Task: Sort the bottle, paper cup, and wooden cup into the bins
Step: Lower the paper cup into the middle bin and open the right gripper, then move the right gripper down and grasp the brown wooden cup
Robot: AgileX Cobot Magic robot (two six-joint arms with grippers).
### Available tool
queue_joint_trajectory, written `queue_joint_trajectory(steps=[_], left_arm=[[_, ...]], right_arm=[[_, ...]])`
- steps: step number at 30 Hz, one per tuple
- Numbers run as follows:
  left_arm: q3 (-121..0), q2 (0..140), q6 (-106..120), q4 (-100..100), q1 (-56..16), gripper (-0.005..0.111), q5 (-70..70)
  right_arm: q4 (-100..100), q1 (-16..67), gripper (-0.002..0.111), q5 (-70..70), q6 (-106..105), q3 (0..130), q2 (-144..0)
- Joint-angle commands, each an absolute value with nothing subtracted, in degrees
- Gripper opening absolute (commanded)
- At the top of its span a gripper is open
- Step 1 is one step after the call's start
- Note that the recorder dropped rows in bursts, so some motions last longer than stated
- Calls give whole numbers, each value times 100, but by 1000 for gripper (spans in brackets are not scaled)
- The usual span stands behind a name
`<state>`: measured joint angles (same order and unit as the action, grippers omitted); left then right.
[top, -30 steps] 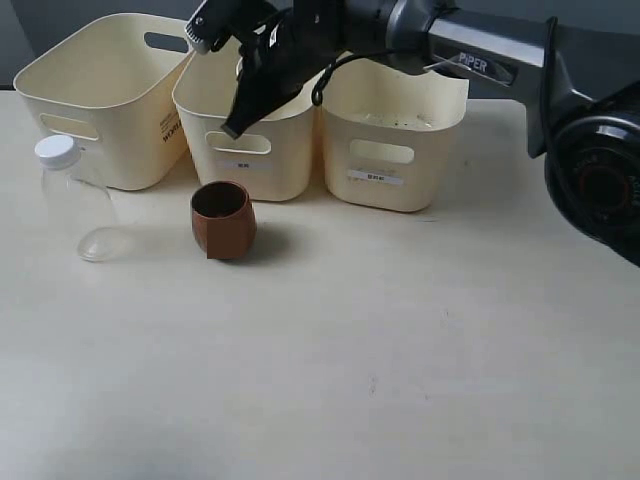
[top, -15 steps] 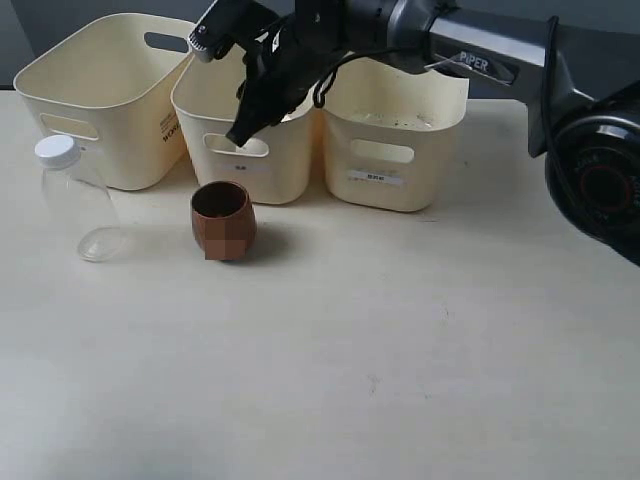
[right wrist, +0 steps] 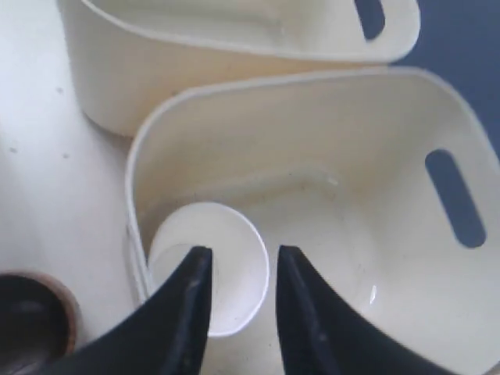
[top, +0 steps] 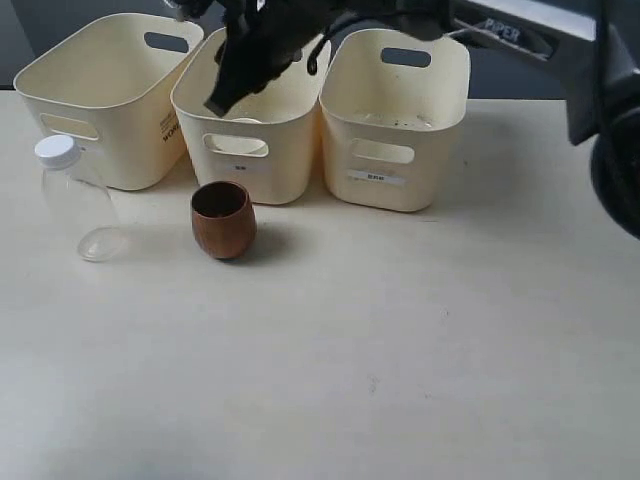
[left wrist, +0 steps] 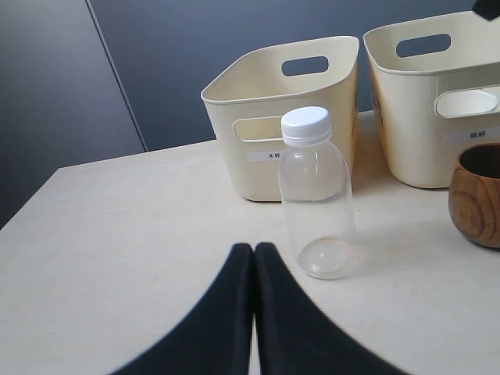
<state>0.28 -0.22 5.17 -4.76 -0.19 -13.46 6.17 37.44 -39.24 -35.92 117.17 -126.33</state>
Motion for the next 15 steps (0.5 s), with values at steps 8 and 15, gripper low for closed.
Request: queue_joint_trajectory(steps=[8, 15], left_arm=[[0, 0, 507, -463, -23, 0, -1328], [0, 0, 507, -463, -23, 0, -1328]], right_arm=[[732, 4517, 29, -5919, -4353, 11749, -11383], [972, 4570, 43, -6349, -4353, 11729, -11658]])
